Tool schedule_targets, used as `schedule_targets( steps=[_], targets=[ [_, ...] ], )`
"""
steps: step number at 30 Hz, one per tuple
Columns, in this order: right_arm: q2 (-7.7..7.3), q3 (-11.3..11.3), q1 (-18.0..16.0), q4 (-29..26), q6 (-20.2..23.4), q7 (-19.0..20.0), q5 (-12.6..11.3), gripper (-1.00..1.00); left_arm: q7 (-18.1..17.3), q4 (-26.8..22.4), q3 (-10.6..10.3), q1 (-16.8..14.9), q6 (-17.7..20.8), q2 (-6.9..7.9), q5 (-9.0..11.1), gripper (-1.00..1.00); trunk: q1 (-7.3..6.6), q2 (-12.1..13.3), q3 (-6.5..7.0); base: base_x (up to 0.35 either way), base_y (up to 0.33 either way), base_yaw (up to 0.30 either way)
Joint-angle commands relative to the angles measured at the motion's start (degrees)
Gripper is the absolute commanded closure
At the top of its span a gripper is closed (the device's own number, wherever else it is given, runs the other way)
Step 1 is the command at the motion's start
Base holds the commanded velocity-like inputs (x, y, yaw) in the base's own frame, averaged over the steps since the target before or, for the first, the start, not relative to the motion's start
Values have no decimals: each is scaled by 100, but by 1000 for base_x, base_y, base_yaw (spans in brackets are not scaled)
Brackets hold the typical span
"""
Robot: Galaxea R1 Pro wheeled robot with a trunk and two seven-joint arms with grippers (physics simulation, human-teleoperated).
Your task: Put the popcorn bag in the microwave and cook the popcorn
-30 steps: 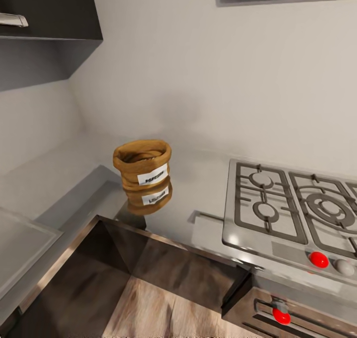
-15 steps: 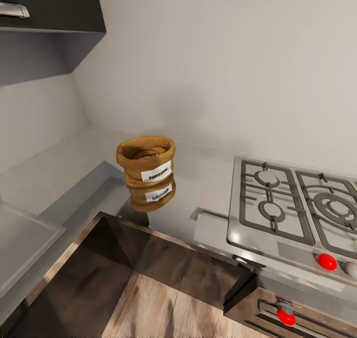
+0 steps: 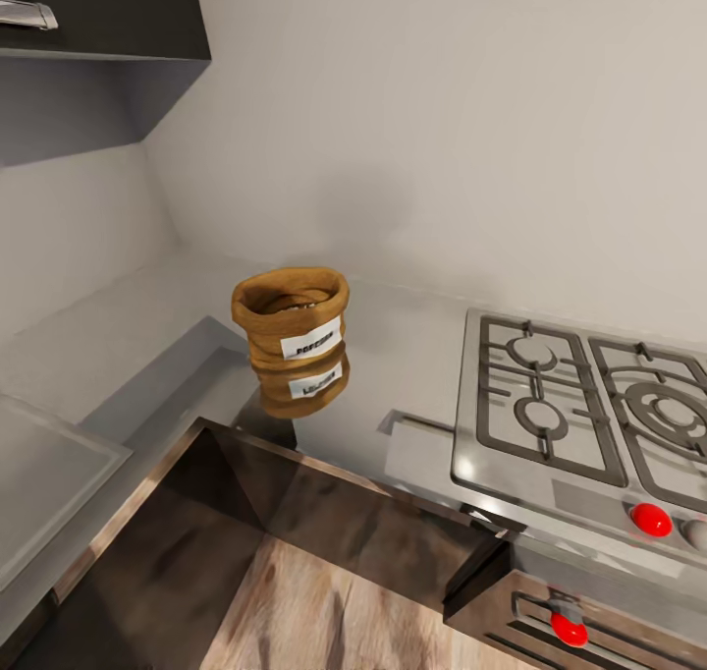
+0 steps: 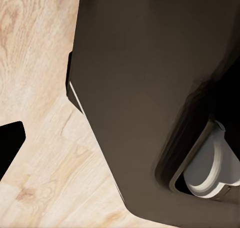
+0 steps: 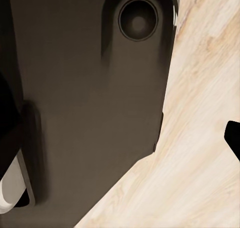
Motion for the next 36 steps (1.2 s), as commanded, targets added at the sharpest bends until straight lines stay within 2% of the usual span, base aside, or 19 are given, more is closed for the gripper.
schedule_targets(
  steps=[1,5,16,28,36],
  targets=[
    [-4,-48,-7,19,-36,12,39,-100,5,-7,14,2,-10,-2,18,-100,0,-2,-4,0,0,0],
    [-4,-53,-6,19,-40,15,34,-100,13,-15,27,2,-10,-9,34,-100,0,-2,-4,-89,-34,0],
    [-4,-52,-6,19,-31,12,36,-100,14,-15,25,2,-10,-2,37,-100,0,-2,-4,-280,-20,46],
    [-12,-56,-7,19,-40,13,33,-100,14,-14,23,2,-10,-1,34,-100,0,-2,-4,-12,0,260],
    [-5,-46,-7,19,-36,16,40,-100,10,-14,23,2,-10,-1,29,-100,0,-2,-4,0,0,38]
  ],
)
